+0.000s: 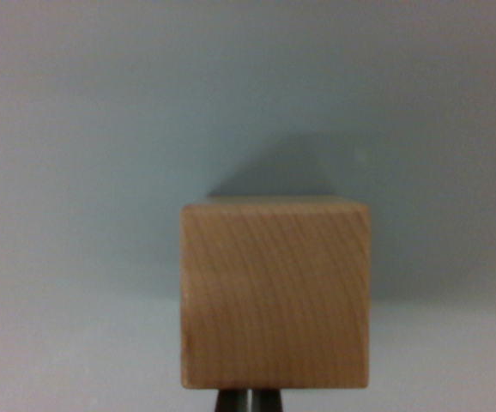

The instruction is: Push wooden cube

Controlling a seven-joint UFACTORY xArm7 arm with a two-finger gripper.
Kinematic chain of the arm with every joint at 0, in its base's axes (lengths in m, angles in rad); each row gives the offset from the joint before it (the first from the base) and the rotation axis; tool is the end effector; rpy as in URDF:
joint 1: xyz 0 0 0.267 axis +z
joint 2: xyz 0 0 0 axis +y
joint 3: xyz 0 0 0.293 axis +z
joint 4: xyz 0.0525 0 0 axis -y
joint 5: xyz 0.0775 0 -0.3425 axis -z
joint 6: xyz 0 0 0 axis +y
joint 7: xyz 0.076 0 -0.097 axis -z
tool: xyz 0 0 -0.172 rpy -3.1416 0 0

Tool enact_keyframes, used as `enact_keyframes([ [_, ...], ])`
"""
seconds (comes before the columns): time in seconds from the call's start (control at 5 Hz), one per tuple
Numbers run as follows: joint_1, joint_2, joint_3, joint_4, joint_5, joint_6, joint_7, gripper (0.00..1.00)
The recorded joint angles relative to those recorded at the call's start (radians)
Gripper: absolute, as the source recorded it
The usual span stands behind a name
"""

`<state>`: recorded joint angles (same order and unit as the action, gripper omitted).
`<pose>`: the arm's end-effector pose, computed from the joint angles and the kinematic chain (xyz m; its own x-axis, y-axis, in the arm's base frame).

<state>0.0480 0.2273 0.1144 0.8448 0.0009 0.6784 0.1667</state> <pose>0.4320 0.0757 0.0338 0.9980 -0.0067 -0.0630 -0.0077 -0.9998 -0.0160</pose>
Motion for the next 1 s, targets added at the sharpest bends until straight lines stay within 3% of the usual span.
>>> enact_keyframes([
  [0.2,-0.0013,0.031,-0.003,0.043,-0.0060,0.012,0.000,1.00],
  [0.4,-0.0013,0.031,-0.003,0.043,-0.0060,0.012,0.000,1.00],
  [0.6,-0.0024,0.058,-0.006,0.079,-0.0112,0.022,0.000,1.00],
  [0.8,-0.0024,0.058,-0.006,0.079,-0.0112,0.022,0.000,1.00],
  [1.0,-0.0034,0.081,-0.009,0.112,-0.0157,0.031,0.000,1.00],
])
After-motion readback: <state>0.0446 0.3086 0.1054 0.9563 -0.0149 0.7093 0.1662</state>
